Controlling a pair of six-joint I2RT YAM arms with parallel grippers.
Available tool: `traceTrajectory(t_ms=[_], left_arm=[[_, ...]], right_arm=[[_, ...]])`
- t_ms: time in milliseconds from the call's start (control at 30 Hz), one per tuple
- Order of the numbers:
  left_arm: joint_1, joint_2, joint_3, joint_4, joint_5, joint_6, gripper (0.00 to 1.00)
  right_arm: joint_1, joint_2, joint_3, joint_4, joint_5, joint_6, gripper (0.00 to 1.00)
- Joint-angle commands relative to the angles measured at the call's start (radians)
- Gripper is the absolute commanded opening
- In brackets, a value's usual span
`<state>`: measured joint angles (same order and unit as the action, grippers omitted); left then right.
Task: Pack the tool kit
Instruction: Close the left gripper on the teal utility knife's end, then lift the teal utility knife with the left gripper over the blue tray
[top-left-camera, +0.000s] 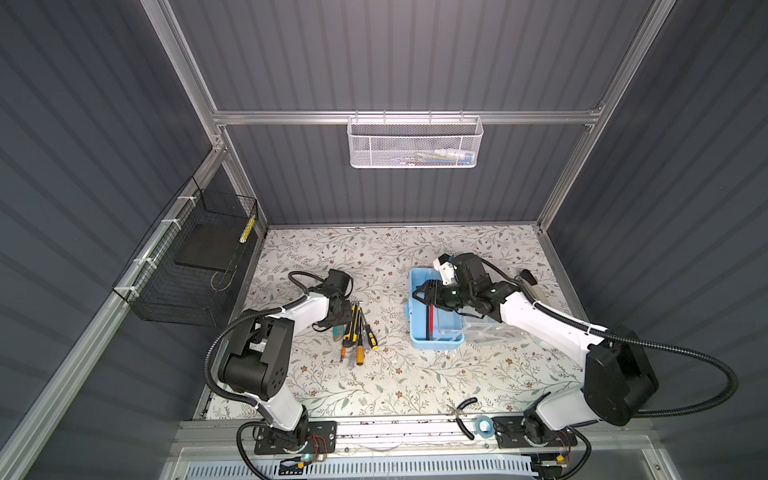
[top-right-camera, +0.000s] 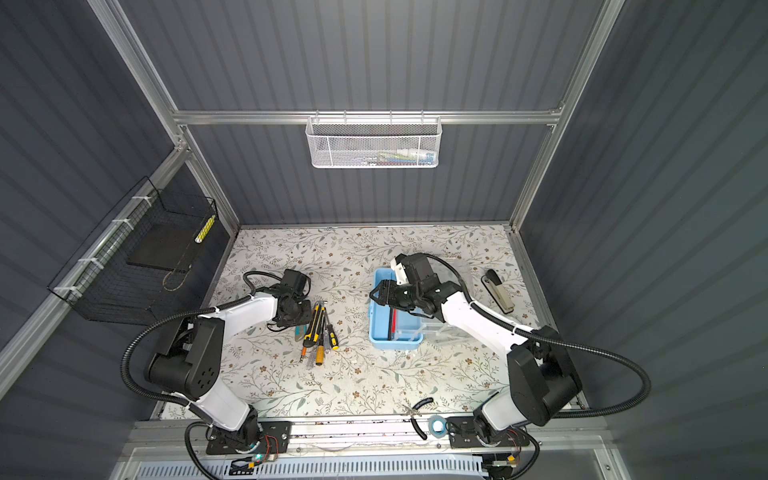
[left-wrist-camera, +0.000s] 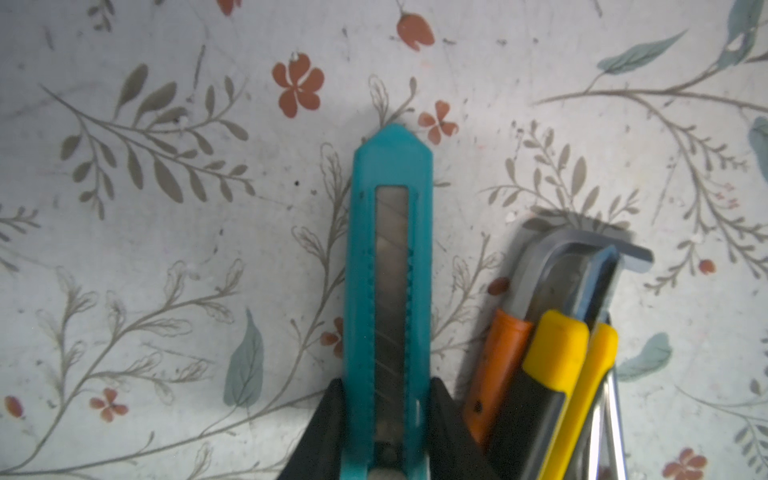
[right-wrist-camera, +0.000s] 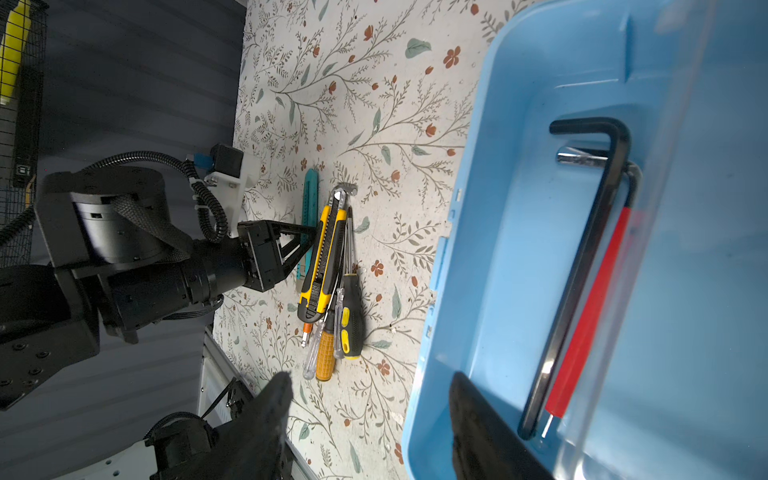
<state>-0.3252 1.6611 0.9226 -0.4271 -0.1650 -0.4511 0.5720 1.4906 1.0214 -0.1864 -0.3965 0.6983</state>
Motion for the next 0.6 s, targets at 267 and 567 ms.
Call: traceTrajectory(t_ms=[267, 567], left_arm=[[0.006, -0.043, 0.095, -0.093, -0.001, 0.021, 0.18], [-0.024, -0.164, 0.182, -0.114, 0.165, -0.043, 0.18]], right_arm=[[0.0, 0.016, 0.025, -0.001, -0.008, -0.018, 0.61], [-0.036, -0.081, 0.042, -0.045, 0.011, -0.039, 0.61]])
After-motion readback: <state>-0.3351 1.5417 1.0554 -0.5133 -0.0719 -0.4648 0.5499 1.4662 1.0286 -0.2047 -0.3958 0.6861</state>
